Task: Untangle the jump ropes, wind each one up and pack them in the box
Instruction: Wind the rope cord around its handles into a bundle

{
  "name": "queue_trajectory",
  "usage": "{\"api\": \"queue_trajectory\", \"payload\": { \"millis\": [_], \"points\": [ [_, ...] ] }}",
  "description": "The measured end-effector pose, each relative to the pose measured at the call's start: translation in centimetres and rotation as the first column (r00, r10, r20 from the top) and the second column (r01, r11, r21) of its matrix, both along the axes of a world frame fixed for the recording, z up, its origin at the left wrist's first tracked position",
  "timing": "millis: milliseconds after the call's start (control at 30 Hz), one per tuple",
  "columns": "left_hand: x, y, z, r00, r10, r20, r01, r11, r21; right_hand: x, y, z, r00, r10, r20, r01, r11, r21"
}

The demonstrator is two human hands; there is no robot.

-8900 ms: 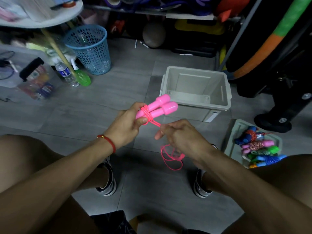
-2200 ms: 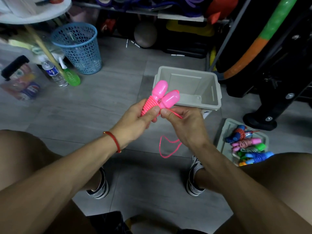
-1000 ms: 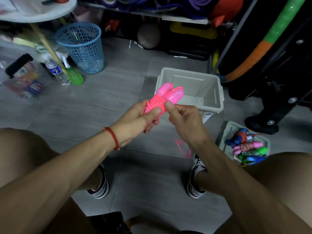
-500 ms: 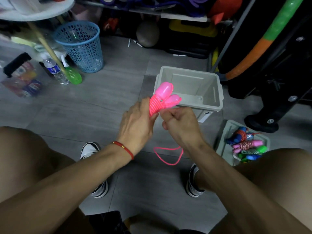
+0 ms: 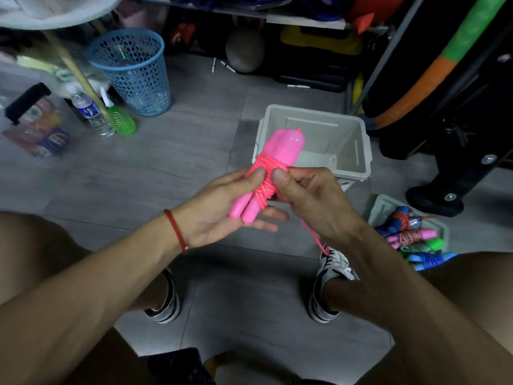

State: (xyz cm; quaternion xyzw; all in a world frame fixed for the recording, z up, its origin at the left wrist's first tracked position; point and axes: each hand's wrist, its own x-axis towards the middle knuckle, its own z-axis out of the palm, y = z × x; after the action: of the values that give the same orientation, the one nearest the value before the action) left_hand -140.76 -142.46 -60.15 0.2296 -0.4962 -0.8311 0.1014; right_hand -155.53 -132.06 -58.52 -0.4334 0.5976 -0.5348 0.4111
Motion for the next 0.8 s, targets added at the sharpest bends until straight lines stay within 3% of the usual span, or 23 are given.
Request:
{"api": "queue_trajectory", "payload": {
  "millis": [33,133,267,367,467,667,800],
  "points": [
    [0.2,0.0,0.2,0.999,-0.049,-0.013,0.049,0.999,0.007,0.0,0.0,-0.1,1.0,0.001,-0.004,-0.001,1.0,0.017],
    [-0.4,0.5,-0.4,0.997,0.075,0.023,-0.063,0.94,-0.334,0.0,-0.3,-1.0,0.982,-0.087,-0.168,0.093,0.995,0.028],
    [-0.9,-0.2,-1.4,0.95,0.286,0.126,-0.146,0.761,-0.632,0.9,-1.1,-1.8,0.929,-0.28,-0.241,0.31,0.946,0.097],
    [-0.8,-0.8,-1.9,0.906,0.385,0.176,-0.094,0.588,-0.803,1.4,-1.4,-1.9,0.927,-0.27,-0.261,0.315,0.937,0.152],
    [-0.7,-0.6,-1.4,0.879,0.446,0.17,-0.092,0.508,-0.856,1.6,-1.3,-1.7,0.919,-0.233,-0.317,0.309,0.927,0.211],
    [-1.1,-0.7,-2.0,0.867,0.472,0.16,-0.056,0.412,-0.91,2.2,-1.1,-1.1,0.871,-0.214,-0.442,0.314,0.935,0.165],
    [-1.3,-0.1,-2.5,0.909,0.418,0.003,-0.128,0.284,-0.95,2.6,-1.2,-0.5,0.865,-0.258,-0.431,0.346,0.928,0.14]
  ]
}}
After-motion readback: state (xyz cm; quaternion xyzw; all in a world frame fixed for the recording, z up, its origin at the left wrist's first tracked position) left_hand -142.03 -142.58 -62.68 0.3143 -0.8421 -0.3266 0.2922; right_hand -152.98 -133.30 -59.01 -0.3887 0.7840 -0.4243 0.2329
